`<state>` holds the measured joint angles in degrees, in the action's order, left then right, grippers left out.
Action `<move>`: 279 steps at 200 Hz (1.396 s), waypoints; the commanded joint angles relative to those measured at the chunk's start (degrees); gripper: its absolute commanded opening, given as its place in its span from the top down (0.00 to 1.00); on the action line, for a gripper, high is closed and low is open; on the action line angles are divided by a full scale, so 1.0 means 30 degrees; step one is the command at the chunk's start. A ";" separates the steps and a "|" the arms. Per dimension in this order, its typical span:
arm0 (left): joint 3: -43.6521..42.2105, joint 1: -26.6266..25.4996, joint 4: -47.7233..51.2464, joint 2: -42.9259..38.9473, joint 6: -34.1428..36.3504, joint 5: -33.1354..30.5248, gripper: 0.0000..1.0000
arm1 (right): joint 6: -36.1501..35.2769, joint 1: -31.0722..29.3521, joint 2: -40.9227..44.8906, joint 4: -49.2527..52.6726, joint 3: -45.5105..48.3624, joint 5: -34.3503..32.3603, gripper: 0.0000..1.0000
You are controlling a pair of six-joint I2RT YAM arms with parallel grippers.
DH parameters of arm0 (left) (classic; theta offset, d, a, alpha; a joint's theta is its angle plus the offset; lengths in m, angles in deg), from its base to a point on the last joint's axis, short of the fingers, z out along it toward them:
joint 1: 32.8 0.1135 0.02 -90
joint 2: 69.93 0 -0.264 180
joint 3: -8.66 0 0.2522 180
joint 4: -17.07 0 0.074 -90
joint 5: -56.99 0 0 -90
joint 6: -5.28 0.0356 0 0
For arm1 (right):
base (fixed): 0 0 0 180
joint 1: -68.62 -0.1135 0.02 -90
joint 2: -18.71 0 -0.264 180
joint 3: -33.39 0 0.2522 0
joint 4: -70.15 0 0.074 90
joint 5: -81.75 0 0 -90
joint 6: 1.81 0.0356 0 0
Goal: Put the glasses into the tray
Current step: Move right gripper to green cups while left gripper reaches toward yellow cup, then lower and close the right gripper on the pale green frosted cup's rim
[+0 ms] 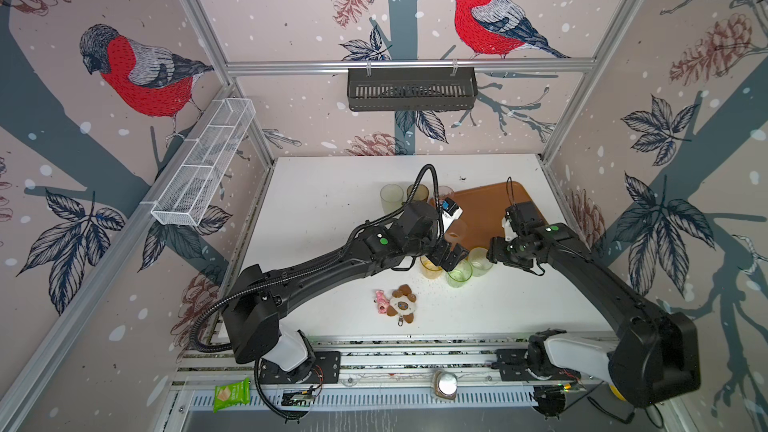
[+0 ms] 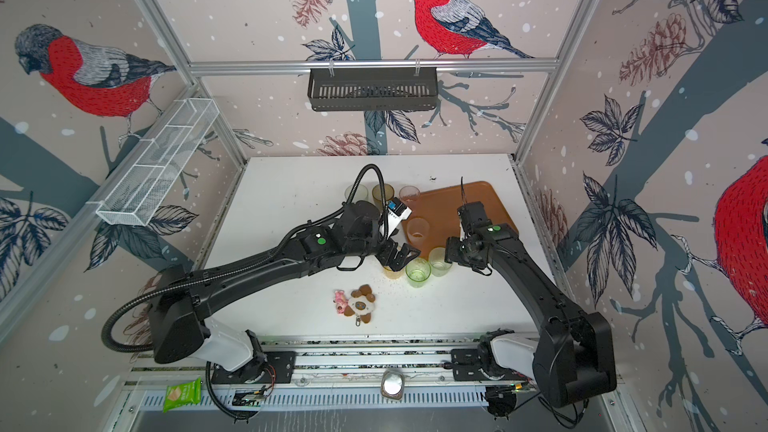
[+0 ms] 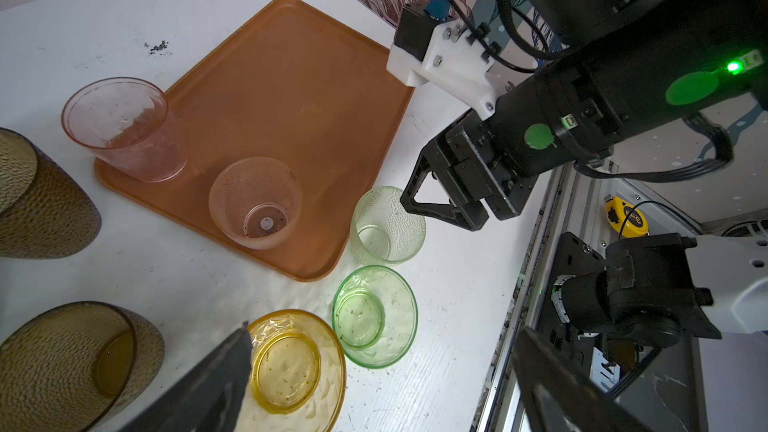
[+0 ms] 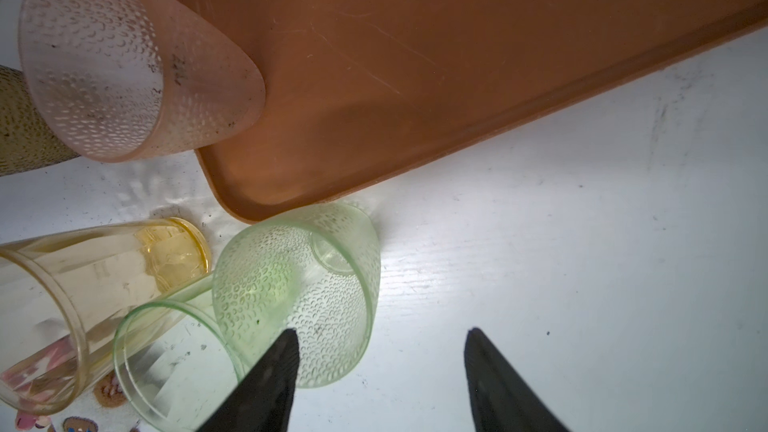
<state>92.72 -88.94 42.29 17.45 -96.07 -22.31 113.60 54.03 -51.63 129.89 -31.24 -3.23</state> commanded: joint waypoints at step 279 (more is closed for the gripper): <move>0.0719 -0.1915 0.0895 0.1024 0.4312 -0.1017 0.02 | -0.0667 0.0029 -0.2225 -0.1278 0.0192 0.0300 0.73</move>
<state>94.36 -94.57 44.94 20.53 -84.25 -25.51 112.16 54.08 -58.04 126.28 -30.61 -2.32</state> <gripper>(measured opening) 0.976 0.278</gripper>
